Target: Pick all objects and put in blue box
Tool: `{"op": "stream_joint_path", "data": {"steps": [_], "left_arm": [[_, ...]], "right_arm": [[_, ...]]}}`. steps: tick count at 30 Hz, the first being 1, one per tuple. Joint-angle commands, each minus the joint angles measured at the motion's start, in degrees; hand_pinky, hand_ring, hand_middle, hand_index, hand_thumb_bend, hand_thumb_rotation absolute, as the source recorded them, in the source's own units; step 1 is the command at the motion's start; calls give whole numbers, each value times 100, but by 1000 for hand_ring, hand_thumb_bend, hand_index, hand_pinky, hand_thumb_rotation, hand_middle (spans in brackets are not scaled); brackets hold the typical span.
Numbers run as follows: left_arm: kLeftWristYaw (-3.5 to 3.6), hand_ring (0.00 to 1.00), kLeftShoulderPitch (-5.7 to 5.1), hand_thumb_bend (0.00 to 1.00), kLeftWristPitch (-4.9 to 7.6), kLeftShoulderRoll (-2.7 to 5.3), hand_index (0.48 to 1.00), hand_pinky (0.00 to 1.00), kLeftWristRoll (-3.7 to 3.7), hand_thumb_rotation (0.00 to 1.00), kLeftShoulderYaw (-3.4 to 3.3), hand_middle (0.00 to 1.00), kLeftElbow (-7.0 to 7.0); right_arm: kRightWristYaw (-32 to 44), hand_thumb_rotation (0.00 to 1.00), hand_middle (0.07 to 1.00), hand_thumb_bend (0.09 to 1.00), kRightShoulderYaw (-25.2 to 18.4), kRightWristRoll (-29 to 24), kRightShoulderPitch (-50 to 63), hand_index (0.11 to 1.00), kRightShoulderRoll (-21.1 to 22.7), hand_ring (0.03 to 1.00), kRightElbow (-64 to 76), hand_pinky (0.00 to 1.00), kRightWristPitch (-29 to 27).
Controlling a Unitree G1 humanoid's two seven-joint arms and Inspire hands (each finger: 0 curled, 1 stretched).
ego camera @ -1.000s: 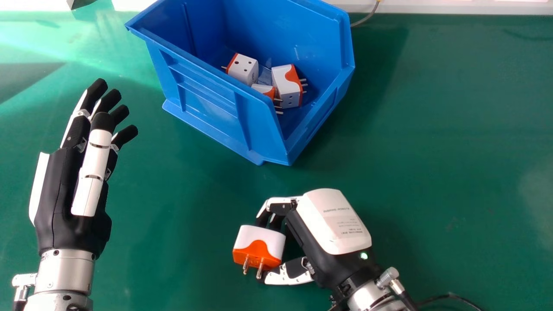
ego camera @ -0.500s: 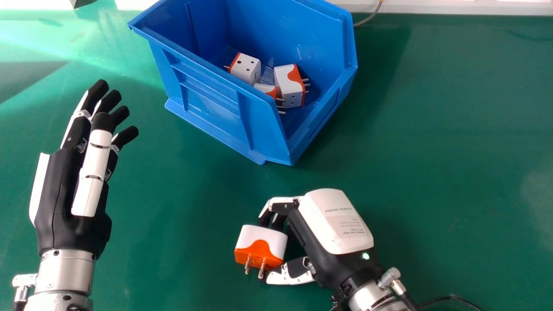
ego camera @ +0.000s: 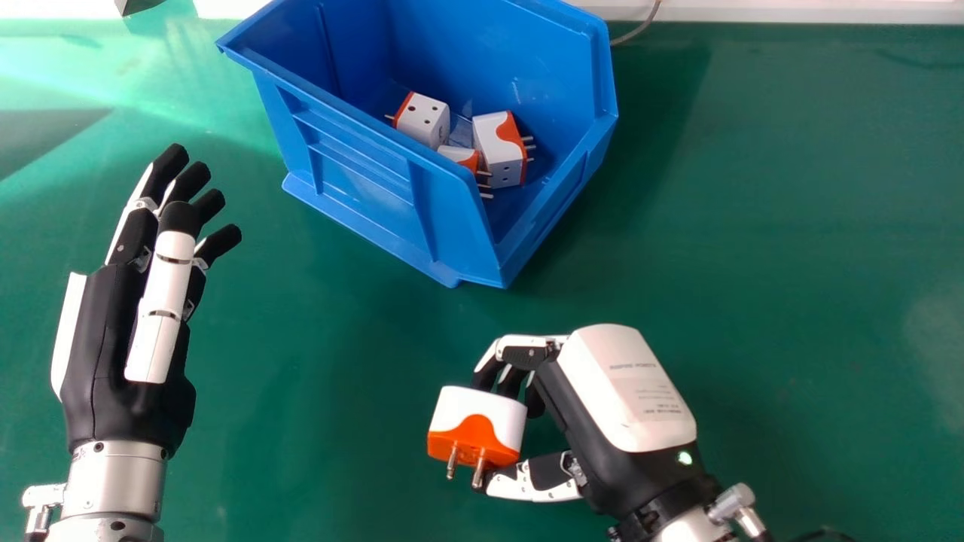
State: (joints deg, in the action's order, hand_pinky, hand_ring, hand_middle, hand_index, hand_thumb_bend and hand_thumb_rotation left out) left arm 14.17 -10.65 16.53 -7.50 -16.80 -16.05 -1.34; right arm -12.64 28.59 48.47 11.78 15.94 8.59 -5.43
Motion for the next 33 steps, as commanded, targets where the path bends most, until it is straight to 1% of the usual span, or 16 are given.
{"op": "stream_joint_path", "data": {"steps": [1,3,4,7,8,11,13,16,17,20,22,25,28,30,33], "left_arm": [[-33,901,-19,493,12,12,896,847,-13,723,0,915,-161],[-45,906,-5,488,11,14,898,856,-14,722,-1,917,-142],[-60,906,1,488,13,14,898,856,1,722,0,917,-138],[-68,910,9,482,0,17,899,865,-17,724,7,919,-141],[-61,910,14,482,10,18,899,865,-23,724,8,919,-133],[-69,919,13,460,-3,25,905,886,-21,735,16,924,-154],[-53,923,22,452,-19,6,908,893,-31,739,9,926,-150],[-6,927,34,448,6,-29,910,900,-39,742,-7,928,-120],[9,932,38,444,3,-35,915,908,-53,746,-12,933,-117],[34,937,36,443,-20,-62,919,915,-50,748,-24,937,-125],[29,935,32,447,-15,-68,919,910,-19,746,-23,937,-136],[16,932,37,453,-10,-60,918,904,-15,744,-27,936,-139],[-7,929,39,461,-12,-59,915,897,7,740,-29,934,-142],[2,925,35,477,-12,-64,910,889,2,732,-28,931,-140],[18,922,34,482,-30,-66,909,884,-20,728,-24,930,-147]], "right_arm": [[259,0,449,507,-123,-88,186,509,1,366,577,235,121],[426,0,445,505,-181,-74,318,510,17,359,883,233,186],[418,0,445,505,-211,-76,361,510,36,359,961,233,140],[503,0,443,505,-281,-83,492,515,32,357,1212,229,146],[574,0,443,505,-302,-94,533,515,20,357,1312,229,184],[656,0,438,505,-376,-102,620,521,32,357,1504,222,165],[708,0,437,505,-432,-136,669,523,25,357,1586,217,160],[879,0,435,505,-502,-142,772,525,-13,357,1776,213,269],[925,0,435,505,-536,-142,818,527,-21,357,1841,211,301],[948,0,434,505,-660,-99,949,529,-46,357,1997,210,358],[796,0,447,507,-779,-90,999,519,-33,370,2018,208,260],[391,0,444,506,-1045,-104,1001,523,72,368,1894,214,-60],[188,0,441,506,-1311,-116,1051,523,74,363,1897,219,-131],[131,0,440,506,-1480,-126,1076,524,83,356,1966,228,-162],[178,0,447,501,-1656,-64,1109,530,33,358,2137,242,-65]]}}
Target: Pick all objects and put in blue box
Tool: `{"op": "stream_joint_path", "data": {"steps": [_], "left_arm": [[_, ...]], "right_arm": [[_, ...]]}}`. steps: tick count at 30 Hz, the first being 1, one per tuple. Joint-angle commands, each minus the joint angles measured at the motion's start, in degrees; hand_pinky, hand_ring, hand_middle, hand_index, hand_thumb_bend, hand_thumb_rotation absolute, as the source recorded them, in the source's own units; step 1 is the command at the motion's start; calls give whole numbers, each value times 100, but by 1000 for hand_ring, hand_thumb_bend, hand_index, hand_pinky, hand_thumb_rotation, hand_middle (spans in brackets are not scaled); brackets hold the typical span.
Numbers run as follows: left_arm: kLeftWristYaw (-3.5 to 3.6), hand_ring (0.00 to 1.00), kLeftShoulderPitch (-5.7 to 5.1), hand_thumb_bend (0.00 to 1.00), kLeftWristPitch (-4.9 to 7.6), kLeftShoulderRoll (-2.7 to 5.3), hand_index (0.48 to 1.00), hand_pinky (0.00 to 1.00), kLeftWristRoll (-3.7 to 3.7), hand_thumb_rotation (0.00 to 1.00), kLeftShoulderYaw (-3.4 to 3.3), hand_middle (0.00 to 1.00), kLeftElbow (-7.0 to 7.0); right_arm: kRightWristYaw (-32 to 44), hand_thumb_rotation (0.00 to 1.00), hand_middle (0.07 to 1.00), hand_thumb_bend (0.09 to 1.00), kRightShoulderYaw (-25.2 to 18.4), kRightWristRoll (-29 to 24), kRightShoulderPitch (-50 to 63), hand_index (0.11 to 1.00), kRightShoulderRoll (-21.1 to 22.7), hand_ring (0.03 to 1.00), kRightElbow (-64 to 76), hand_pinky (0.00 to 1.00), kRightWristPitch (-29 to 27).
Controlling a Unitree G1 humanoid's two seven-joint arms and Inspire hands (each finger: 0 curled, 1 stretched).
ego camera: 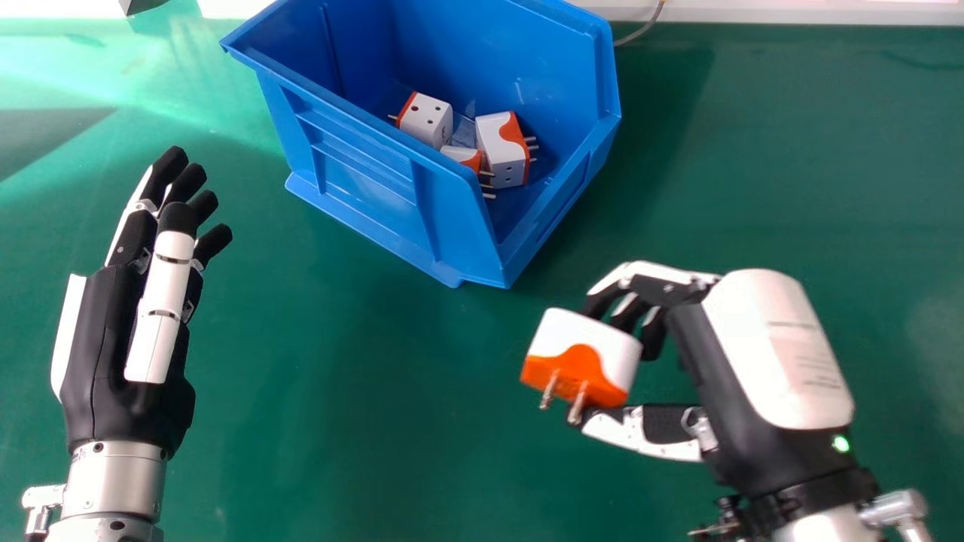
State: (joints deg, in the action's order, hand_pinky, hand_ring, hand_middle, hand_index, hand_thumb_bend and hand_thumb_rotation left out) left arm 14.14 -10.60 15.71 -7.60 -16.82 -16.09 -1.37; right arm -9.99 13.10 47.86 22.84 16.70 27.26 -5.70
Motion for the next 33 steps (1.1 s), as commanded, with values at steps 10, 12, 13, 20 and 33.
{"op": "stream_joint_path", "data": {"steps": [10,12,13,20,33], "left_arm": [[33,931,39,475,62,-72,920,898,-4,731,-33,939,-123],[42,929,41,472,63,-70,921,895,-10,735,-28,938,-119],[36,929,46,472,66,-70,921,895,0,735,-26,938,-115],[9,934,48,470,65,-60,923,905,18,740,-22,941,-140],[31,940,10,464,38,-58,931,917,-18,747,-17,948,-185]], "right_arm": [[11,0,463,492,-678,-52,-463,540,-140,371,435,267,52],[-14,0,468,491,-761,-32,-668,543,-139,375,366,269,57],[-17,0,468,491,-790,-12,-782,543,-145,375,327,269,80],[-190,0,479,489,-888,43,-1668,552,-53,386,-249,278,30],[-188,0,497,487,-595,61,-3367,560,-142,402,-1493,290,146]]}}
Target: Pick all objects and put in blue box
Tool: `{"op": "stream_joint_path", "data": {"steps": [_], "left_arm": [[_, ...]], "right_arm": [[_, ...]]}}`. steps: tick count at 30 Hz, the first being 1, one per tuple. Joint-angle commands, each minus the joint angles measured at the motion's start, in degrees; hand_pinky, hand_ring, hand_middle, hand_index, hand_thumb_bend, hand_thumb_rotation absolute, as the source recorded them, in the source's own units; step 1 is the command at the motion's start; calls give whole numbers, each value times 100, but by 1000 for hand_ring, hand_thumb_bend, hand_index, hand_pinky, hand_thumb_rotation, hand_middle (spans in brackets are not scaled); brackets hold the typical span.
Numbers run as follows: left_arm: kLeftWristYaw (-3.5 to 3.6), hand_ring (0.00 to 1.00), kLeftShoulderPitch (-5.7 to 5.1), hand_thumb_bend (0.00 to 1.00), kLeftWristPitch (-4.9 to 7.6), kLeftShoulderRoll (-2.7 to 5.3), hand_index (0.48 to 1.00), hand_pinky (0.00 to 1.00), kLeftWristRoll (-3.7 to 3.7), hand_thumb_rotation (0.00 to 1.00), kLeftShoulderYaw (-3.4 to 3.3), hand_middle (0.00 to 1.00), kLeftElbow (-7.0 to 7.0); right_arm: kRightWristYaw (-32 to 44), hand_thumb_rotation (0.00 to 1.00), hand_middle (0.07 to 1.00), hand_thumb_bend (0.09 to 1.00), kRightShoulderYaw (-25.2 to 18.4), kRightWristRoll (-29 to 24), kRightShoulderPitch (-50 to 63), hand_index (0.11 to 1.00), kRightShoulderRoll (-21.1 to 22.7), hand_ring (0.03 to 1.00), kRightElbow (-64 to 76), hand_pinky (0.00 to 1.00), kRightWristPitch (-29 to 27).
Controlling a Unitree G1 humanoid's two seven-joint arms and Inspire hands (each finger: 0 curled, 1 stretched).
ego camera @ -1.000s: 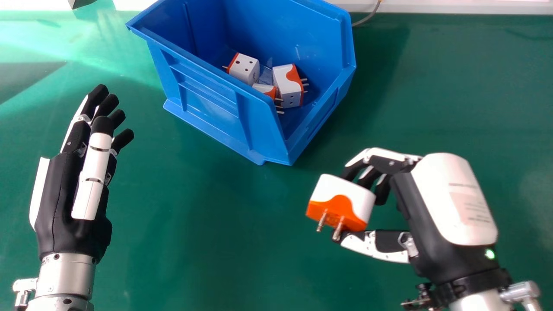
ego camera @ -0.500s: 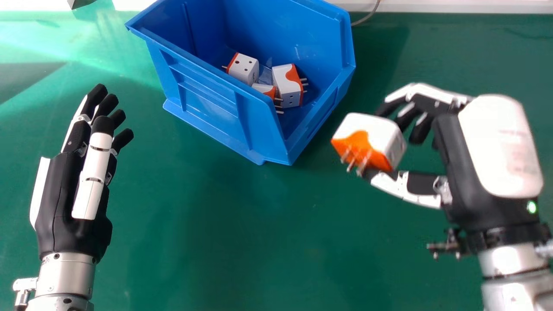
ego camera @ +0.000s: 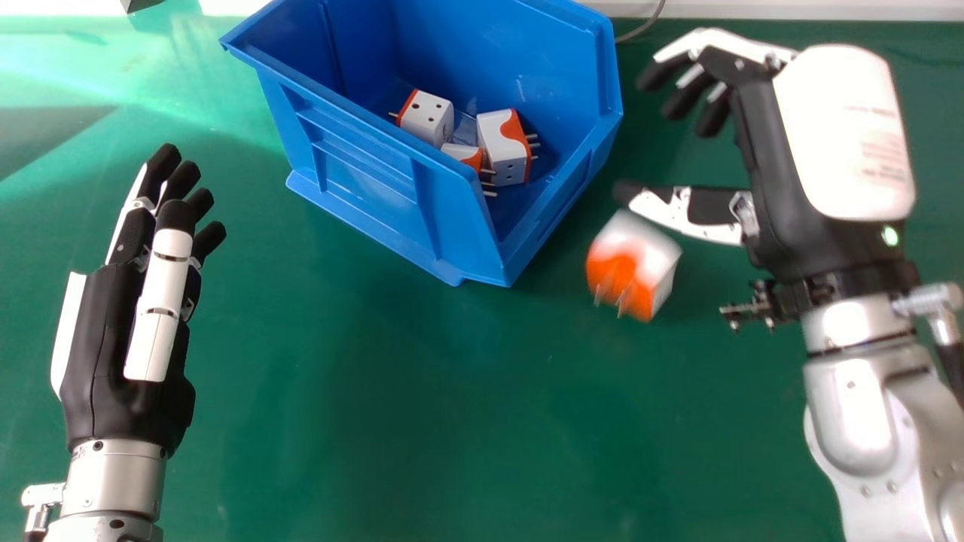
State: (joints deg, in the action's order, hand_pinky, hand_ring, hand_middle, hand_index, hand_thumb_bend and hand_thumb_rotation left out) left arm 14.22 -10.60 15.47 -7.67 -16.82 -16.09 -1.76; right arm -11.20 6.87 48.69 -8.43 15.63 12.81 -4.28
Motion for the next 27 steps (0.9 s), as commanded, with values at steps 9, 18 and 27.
{"op": "stream_joint_path", "data": {"steps": [9,18,27], "left_arm": [[16,948,-13,457,58,-42,937,931,-10,747,-19,953,-170],[23,945,-4,445,115,-63,937,925,25,753,-31,952,-131],[18,931,41,461,63,-75,926,898,15,746,-27,941,-123]], "right_arm": [[-236,0,492,486,372,221,-1112,560,-241,400,-803,284,303],[-332,0,485,486,487,172,-1220,554,-223,394,-914,279,348],[-401,0,485,486,507,148,-1161,552,-174,394,-918,279,327]]}}
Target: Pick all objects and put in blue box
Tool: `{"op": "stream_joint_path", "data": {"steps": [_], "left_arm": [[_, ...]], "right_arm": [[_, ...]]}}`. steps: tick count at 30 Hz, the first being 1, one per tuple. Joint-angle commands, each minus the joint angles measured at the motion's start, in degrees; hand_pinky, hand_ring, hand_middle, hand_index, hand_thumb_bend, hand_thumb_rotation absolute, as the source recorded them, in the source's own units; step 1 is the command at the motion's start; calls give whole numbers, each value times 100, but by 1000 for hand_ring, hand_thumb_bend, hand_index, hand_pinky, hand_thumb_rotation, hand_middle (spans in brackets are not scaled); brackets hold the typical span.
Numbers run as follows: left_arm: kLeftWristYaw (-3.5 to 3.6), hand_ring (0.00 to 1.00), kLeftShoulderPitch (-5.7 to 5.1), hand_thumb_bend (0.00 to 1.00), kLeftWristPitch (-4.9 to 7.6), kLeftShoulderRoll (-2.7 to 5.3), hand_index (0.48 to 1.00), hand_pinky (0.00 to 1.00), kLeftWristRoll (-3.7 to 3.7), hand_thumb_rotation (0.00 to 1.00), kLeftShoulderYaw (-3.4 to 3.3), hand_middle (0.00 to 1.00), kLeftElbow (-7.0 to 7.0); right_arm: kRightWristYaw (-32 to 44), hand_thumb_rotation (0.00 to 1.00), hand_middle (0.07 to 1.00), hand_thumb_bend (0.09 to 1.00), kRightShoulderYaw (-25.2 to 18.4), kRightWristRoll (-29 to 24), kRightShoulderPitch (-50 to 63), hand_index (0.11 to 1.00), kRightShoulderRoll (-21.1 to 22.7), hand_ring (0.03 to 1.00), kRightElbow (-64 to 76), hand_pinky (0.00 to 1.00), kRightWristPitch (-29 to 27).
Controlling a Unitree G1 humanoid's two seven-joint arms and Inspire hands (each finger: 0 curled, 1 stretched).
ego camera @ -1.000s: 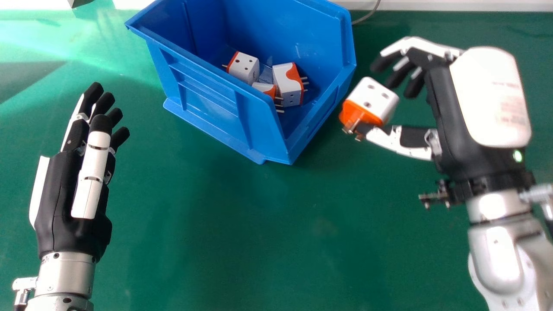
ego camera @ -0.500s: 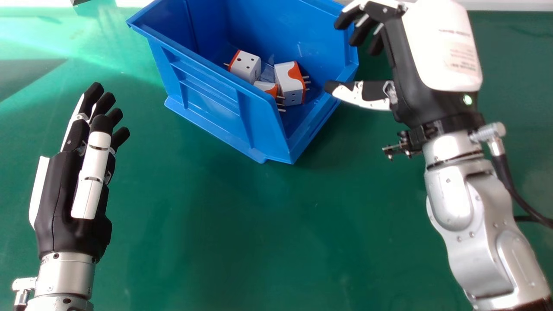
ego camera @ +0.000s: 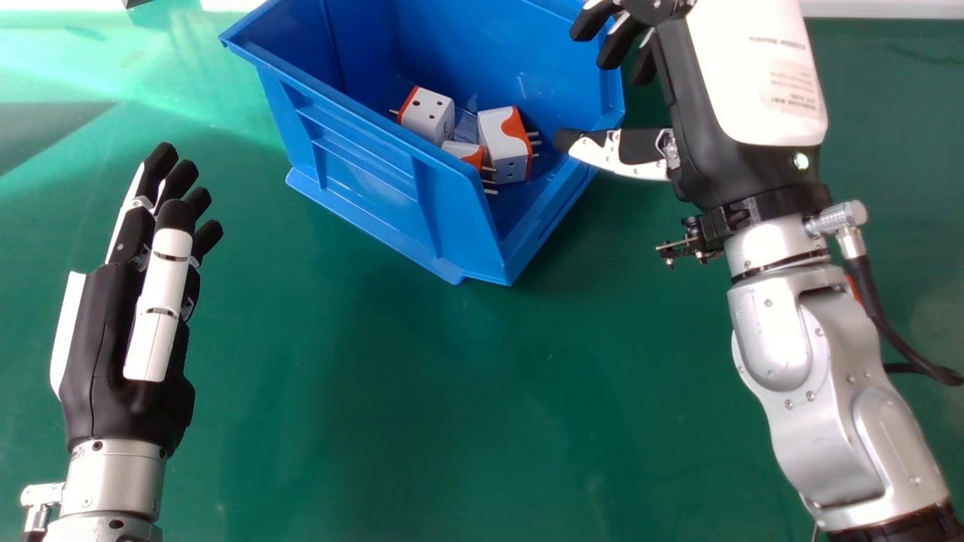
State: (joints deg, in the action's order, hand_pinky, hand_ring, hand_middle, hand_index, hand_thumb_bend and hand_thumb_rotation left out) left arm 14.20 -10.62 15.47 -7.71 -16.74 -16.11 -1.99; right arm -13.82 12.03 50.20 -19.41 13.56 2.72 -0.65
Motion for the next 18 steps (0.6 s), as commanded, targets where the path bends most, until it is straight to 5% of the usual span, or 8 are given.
{"op": "stream_joint_path", "data": {"steps": [1,18], "left_arm": [[17,931,45,461,65,-72,926,898,11,746,-25,941,-100],[49,917,50,470,146,-79,917,871,27,740,-55,930,-17]], "right_arm": [[-135,0,485,486,-9,-14,-57,552,31,394,98,279,-30],[-156,0,486,486,-69,-73,186,552,-22,393,344,277,101]]}}
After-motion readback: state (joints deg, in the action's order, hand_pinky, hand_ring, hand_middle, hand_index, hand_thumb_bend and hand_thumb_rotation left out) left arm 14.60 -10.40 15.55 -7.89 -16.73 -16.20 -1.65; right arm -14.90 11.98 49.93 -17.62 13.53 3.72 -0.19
